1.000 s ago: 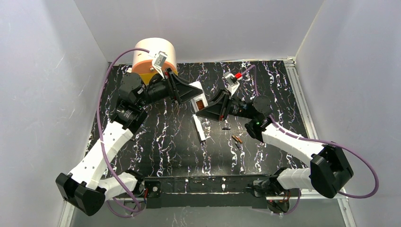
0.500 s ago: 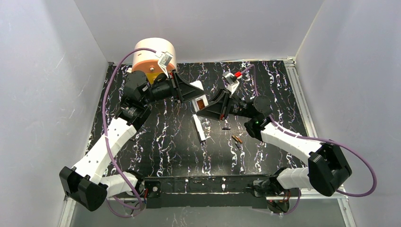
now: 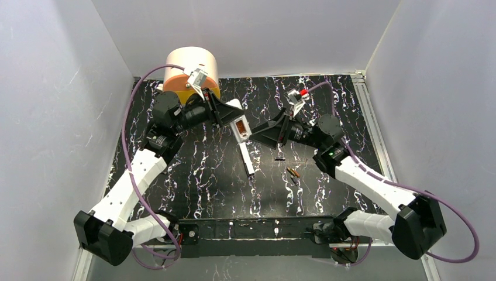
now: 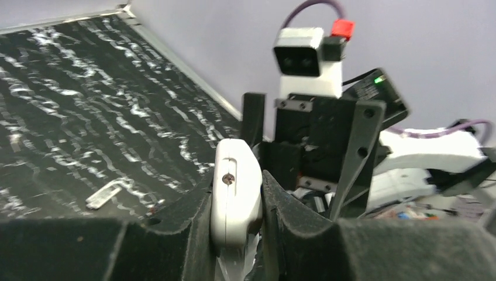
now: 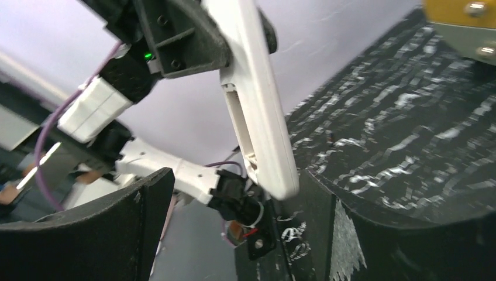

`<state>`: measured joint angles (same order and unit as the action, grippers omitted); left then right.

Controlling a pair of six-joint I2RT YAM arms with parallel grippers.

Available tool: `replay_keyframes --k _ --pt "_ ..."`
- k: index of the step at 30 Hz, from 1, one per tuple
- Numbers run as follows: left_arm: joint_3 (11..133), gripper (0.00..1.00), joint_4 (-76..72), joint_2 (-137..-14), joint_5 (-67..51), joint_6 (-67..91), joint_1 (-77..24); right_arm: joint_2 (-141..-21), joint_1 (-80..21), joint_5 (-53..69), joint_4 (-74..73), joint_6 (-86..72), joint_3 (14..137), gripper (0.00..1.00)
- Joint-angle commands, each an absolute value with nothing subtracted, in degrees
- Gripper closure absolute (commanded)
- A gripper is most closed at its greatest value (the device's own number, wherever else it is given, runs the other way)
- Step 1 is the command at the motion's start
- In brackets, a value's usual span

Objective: Load the batteries into the remote control

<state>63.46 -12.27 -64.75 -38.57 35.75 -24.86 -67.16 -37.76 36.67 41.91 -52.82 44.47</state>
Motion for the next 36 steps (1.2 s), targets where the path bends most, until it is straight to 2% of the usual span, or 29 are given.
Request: replay_keyframes --k 1,5,9,13,19,24,28,32,36 --pt "61.07 1.00 -6.48 -61.18 -32.75 23.97 -23.45 -62.85 -35.34 27.08 22.67 -43.62 48.34 0.14" --pt "60.17 1.00 -1.09 -60.54 -28.41 18.80 -23.41 -64.36 -34.30 14.06 2.03 -36.44 53.56 0.19" --pt "57.59 1.00 -0.65 -59.78 -26.88 18.43 -23.44 -69.31 -34.32 -4.64 -13.70 -35.00 57.15 0.24" --pt "56.00 1.00 0.96 -59.88 -25.58 18.78 -23.38 -76.03 -34.39 -7.57 -21.98 -34.43 59.19 0.32" --pt "53.19 1.00 0.92 -60.49 -25.93 20.38 -23.46 -83.60 -34.82 -10.89 -28.68 -36.11 60.23 0.37" --pt "51.25 1.00 -0.97 -60.97 -26.84 21.38 -23.44 -85.96 -35.84 -16.02 -27.50 -48.83 58.07 0.51" --pt "50.32 1.00 -1.86 -61.30 -28.13 21.21 -23.46 -89.38 -37.72 -18.06 -25.42 -58.01 58.35 0.57" --pt "51.02 1.00 1.31 -60.22 -28.25 18.24 -23.46 -94.56 -39.41 -20.48 -30.59 -63.75 62.62 0.58" --pt "52.05 1.00 3.50 -58.87 -27.45 16.47 -23.39 -94.88 -41.23 -24.21 -31.38 -66.93 63.16 0.62"
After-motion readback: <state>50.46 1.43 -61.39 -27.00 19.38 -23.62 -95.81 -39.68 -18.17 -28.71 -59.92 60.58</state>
